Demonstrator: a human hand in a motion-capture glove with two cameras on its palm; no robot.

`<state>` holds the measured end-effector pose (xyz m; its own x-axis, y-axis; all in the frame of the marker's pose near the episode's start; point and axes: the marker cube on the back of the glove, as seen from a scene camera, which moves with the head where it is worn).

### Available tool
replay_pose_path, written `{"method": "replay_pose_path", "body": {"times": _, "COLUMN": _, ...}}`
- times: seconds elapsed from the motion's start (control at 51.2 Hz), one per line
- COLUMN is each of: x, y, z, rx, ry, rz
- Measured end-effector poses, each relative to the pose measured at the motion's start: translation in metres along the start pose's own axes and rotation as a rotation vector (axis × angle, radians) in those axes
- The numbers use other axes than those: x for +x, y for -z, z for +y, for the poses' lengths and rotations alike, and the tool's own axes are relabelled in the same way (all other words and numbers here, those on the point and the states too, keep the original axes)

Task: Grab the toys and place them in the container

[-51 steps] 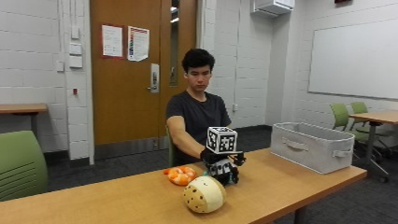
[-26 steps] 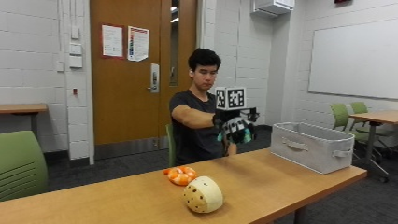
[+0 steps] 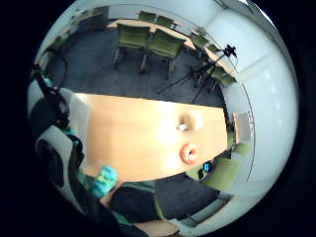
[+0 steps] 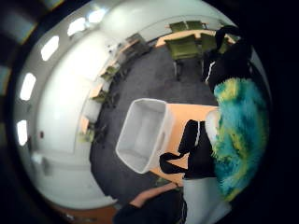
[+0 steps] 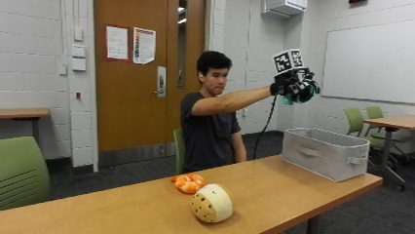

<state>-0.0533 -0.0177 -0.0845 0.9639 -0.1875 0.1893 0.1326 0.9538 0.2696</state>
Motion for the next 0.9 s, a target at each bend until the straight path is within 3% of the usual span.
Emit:
{"method": "replay_pose_path", "body": {"times": 0.195, "x": -0.123, "y": -0.012, "z": -0.005, "rx": -0.034, "ry": 0.128, "rz": -0.071}}
{"method": "replay_pose_path", "body": {"times": 0.332, "x": -0.201, "y": -0.024, "z": 0.012, "rx": -0.057, "ry": 0.357, "rz": -0.103}}
{"method": "replay_pose_path", "body": {"times": 0.41, "x": -0.181, "y": -0.034, "z": 0.001, "rx": -0.062, "ry": 0.489, "rz": -0.131}}
{"method": "replay_pose_path", "body": {"times": 0.508, "x": -0.141, "y": -0.057, "z": -0.018, "rx": -0.034, "ry": 0.651, "rz": 0.012}}
{"method": "replay_pose_path", "body": {"times": 0.606, "x": -0.146, "y": -0.070, "z": -0.018, "rx": -0.121, "ry": 0.474, "rz": 0.024}}
{"method": "replay_pose_path", "body": {"times": 0.723, "x": -0.131, "y": -0.094, "z": -0.018, "rx": -0.336, "ry": 0.324, "rz": 0.132}}
{"method": "replay_pose_path", "body": {"times": 0.821, "x": -0.173, "y": -0.094, "z": 0.003, "rx": -0.322, "ry": 0.341, "rz": 0.013}}
{"method": "replay_pose_path", "body": {"times": 0.899, "x": -0.189, "y": -0.094, "z": 0.011, "rx": -0.294, "ry": 0.268, "rz": 0.072}}
